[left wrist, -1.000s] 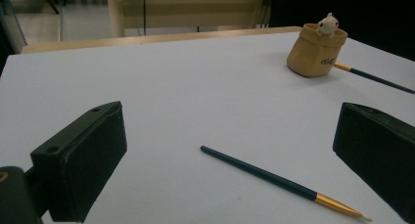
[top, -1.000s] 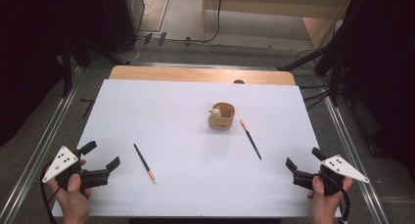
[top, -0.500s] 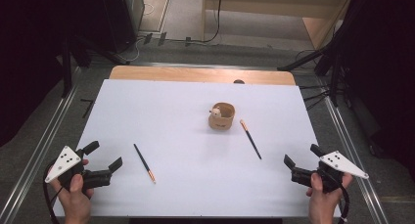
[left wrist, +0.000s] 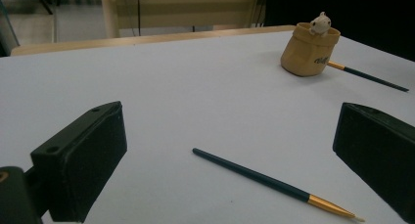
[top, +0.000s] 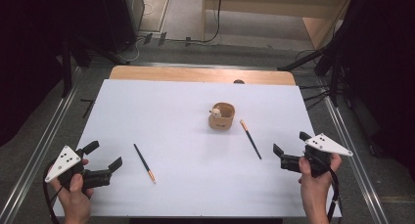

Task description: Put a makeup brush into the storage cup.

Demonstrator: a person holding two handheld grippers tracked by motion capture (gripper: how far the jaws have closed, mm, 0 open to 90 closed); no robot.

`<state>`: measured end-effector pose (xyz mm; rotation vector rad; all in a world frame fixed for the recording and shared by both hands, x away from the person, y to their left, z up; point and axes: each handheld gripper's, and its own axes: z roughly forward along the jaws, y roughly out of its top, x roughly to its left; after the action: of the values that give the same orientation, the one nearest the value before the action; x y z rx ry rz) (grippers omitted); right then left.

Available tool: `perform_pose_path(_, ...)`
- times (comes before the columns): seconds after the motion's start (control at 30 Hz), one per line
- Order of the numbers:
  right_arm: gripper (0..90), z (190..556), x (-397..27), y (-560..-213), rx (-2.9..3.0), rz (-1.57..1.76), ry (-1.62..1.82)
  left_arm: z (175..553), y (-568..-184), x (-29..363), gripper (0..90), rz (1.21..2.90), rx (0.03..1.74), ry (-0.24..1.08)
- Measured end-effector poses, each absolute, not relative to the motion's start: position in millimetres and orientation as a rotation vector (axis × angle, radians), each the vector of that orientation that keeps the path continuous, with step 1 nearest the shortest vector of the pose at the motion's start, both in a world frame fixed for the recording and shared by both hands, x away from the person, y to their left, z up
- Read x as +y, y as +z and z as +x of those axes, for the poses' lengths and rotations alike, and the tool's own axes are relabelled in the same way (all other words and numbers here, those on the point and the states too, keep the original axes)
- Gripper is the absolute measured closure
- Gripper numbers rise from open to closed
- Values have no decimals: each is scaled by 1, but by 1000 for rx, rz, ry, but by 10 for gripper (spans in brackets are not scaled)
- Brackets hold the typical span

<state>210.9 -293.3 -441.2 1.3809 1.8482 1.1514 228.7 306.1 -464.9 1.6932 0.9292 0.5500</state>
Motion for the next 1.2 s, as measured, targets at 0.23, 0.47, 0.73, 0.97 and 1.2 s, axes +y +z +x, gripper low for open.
perform_pose_path(0.23, 12, 226, -284, -435, 1901, 1378, 1122, 228, -464, 305, 3, 1694, 922, 548)
perform_pose_path(0.47, 14, 244, -276, -429, 1971, 1374, 1081, 228, -464, 301, 3, 1704, 914, 546)
perform_pose_path(0.73, 36, 263, -263, -422, 2041, 1368, 1013, 228, -464, 302, 3, 1696, 913, 545)
perform_pose_path(0.97, 43, 280, -254, -424, 2105, 1394, 973, 228, -463, 303, 3, 1698, 915, 545)
perform_pose_path(1.2, 45, 289, -249, -428, 2168, 1407, 932, 229, -464, 301, 3, 1700, 911, 541)
